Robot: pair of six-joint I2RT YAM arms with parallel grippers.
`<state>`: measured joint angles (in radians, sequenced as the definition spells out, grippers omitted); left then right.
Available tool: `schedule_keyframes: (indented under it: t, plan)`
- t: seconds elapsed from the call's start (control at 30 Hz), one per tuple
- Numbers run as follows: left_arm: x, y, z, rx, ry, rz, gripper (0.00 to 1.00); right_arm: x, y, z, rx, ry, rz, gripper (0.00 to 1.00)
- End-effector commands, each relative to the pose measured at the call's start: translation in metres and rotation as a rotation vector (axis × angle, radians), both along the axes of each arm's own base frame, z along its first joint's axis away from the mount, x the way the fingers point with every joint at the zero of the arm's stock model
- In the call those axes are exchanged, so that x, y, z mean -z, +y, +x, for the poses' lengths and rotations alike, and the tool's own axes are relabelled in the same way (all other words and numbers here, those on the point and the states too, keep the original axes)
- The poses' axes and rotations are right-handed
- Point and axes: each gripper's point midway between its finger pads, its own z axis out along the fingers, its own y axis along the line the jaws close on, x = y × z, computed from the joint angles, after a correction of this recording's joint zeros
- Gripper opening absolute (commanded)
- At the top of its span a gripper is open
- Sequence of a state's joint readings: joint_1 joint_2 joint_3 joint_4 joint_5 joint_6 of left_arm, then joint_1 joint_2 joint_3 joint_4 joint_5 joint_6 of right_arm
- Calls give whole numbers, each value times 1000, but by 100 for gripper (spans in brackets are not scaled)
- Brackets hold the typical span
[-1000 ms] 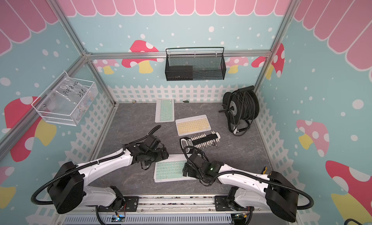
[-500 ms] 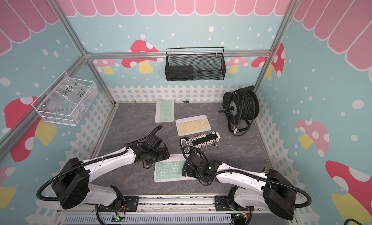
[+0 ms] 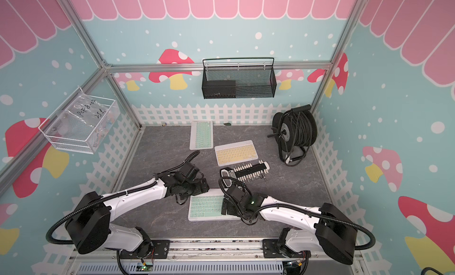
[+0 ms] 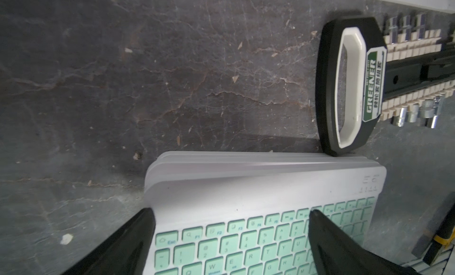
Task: Stack the numeric keypads
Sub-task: Place the numeric keypad at the numeric keypad.
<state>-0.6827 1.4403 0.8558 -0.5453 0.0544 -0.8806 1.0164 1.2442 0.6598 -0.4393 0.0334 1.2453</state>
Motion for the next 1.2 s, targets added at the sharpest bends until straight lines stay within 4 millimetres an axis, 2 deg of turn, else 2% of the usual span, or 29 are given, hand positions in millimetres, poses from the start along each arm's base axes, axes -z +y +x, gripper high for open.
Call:
schedule_keyframes:
  t: [0.0, 0.3, 0.43, 0.6, 0.7, 0.93, 1.07, 1.17]
  plan:
    - [-11, -7, 8, 11, -32, -24, 100, -8, 9, 4, -20, -23, 4, 99]
    - [-14, -8, 10, 11, -38, -27, 100, -5, 3, 3, -6, -15, -18, 99]
    - [-23, 2, 10, -7, -61, 1, 100, -8, -5, 3, 25, -31, -12, 99]
    - [-34, 26, 7, -43, -78, 30, 100, -13, -13, 4, 45, -63, -2, 100]
    - [-23, 36, -3, -46, -46, 56, 100, -9, -14, 4, 37, -63, -18, 100]
    - [1, 46, -21, -65, 18, 78, 100, -1, -8, 8, -2, -58, -63, 100]
    - [8, 48, -24, -65, 34, 91, 100, 3, -4, 10, -17, -54, -75, 100]
    - [11, 41, -25, -59, 39, 76, 100, 6, -5, 10, -17, -49, -83, 100]
